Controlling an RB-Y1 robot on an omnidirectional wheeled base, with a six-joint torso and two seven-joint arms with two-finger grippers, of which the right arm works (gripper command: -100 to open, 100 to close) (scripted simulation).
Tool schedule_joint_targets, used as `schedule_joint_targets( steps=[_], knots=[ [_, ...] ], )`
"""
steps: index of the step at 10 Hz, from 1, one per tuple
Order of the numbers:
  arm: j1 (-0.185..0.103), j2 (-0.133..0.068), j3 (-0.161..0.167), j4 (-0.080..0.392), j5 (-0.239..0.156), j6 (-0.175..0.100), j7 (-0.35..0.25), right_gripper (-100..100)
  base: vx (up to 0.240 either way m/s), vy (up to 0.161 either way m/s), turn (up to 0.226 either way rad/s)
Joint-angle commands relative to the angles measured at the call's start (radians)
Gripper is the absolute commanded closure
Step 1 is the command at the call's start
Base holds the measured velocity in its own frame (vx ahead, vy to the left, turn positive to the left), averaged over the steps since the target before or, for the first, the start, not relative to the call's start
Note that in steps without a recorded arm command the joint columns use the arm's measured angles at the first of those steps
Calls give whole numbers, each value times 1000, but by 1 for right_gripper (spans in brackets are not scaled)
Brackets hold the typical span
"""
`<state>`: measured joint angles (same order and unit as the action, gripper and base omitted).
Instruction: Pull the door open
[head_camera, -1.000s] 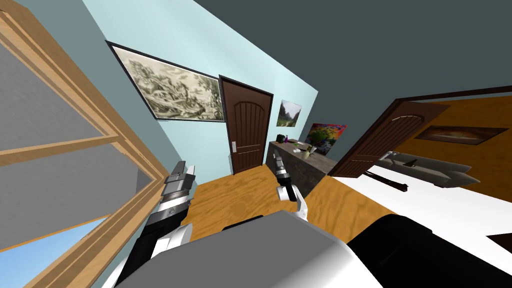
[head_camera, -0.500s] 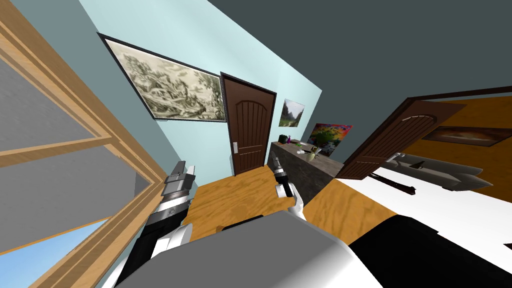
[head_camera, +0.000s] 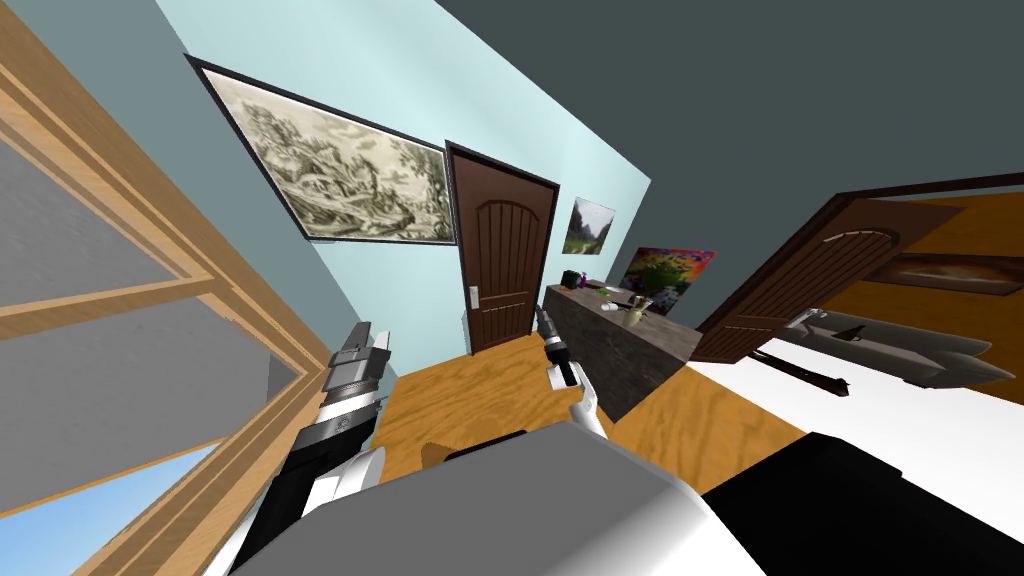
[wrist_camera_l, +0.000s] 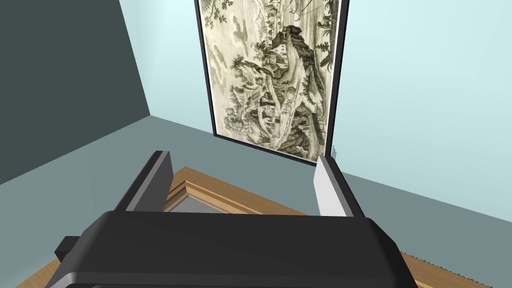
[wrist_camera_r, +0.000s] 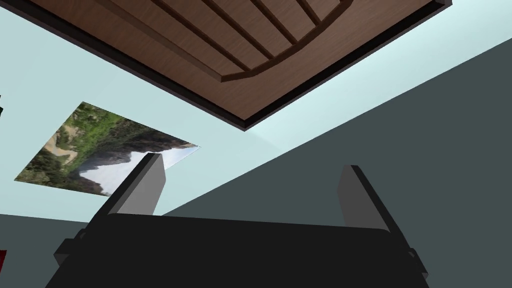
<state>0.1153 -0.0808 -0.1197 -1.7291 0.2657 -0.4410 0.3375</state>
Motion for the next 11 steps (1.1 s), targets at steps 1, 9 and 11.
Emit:
schedule_joint_targets(
  steps=[1, 9, 11],
  knots=[
    [-22, -1, -6, 44, 18, 0, 41, -100, 100, 89, 13],
    [-121, 4, -30, 223, 86, -3, 191, -100, 86, 57, 9],
    [-155, 7, -38, 283, 109, -4, 240, -100, 67, 46, 11]
  ],
)
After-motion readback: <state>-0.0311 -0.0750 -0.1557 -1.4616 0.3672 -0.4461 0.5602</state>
